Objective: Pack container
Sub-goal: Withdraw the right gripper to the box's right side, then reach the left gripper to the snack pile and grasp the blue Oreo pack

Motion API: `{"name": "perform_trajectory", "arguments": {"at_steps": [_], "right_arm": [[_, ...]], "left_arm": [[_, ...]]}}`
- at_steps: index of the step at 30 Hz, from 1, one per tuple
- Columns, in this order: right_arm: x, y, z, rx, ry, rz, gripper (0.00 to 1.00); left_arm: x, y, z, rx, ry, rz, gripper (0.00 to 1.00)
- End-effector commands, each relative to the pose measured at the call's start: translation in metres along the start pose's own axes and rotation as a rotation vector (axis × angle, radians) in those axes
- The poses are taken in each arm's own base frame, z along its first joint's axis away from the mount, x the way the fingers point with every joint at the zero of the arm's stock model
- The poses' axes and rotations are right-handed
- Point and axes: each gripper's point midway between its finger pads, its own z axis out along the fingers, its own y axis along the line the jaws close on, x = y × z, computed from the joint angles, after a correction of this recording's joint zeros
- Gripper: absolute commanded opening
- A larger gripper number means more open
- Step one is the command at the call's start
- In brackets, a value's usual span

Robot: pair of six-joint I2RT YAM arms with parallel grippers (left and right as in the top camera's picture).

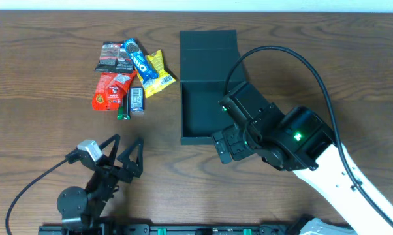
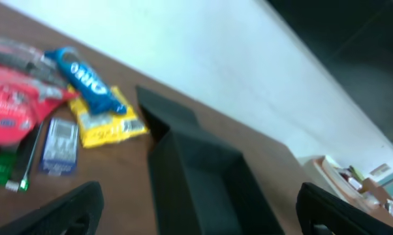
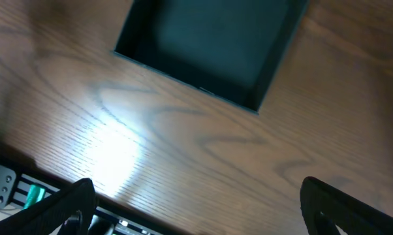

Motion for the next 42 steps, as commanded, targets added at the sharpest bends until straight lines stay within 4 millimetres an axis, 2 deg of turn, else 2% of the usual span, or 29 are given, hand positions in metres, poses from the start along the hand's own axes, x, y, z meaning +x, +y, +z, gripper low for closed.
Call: {"name": "perform_trajectory", "arguments": {"at_steps": [1, 7, 10, 13, 16, 19, 21, 24, 29, 31, 35, 38, 42], "right_arm": [[-0.001, 0.002, -0.004, -0.007, -0.021, -0.016, 0.99], [-0.002, 0.005, -0.004, -0.027, -0.021, -0.014, 0.99], [0.0, 0.01, -0.004, -0.053, -0.012, -0.015, 0.99], [0.003, 0.017, -0.005, -0.096, 0.003, -0.017, 0.99], [0.005, 0.019, -0.005, -0.102, 0.011, -0.021, 0.99], [0.009, 0.035, -0.007, -0.183, 0.03, -0.032, 0.99], [0.011, 0.046, -0.009, -0.232, 0.04, -0.046, 0.99], [0.015, 0.054, -0.011, -0.246, 0.046, -0.062, 0.99], [0.017, 0.064, -0.012, -0.259, 0.04, -0.076, 0.99], [0.014, 0.069, -0.013, -0.269, 0.03, -0.053, 0.99], [0.007, 0.076, -0.015, -0.29, -0.002, -0.03, 0.99], [0.008, 0.077, -0.015, -0.292, 0.002, -0.024, 0.99], [0.012, 0.082, -0.016, -0.297, 0.01, -0.029, 1.0]], "left_arm": [[-0.008, 0.006, 0.001, -0.043, -0.023, -0.012, 0.96], [-0.021, 0.015, 0.019, -0.145, 0.076, 0.024, 0.96], [-0.035, 0.021, 0.038, -0.205, 0.158, 0.037, 0.96], [-0.047, 0.034, 0.063, -0.29, 0.281, 0.022, 0.96], [-0.047, 0.046, 0.084, -0.36, 0.463, 0.009, 0.96], [-0.042, 0.049, 0.095, -0.421, 0.639, 0.013, 0.96], [-0.043, 0.05, 0.101, -0.48, 0.697, 0.027, 0.96], [-0.047, 0.045, 0.117, -0.509, 0.71, 0.051, 0.96], [-0.059, 0.05, 0.15, -0.541, 0.609, -0.074, 0.96], [-0.052, 0.059, 0.159, -0.556, 0.614, -0.101, 0.96], [-0.025, 0.084, 0.175, -0.58, 0.674, -0.135, 0.96], [-0.014, 0.092, 0.195, -0.533, 0.68, -0.151, 0.96], [-0.007, 0.112, 0.224, -0.554, 0.672, -0.203, 0.96]]}}
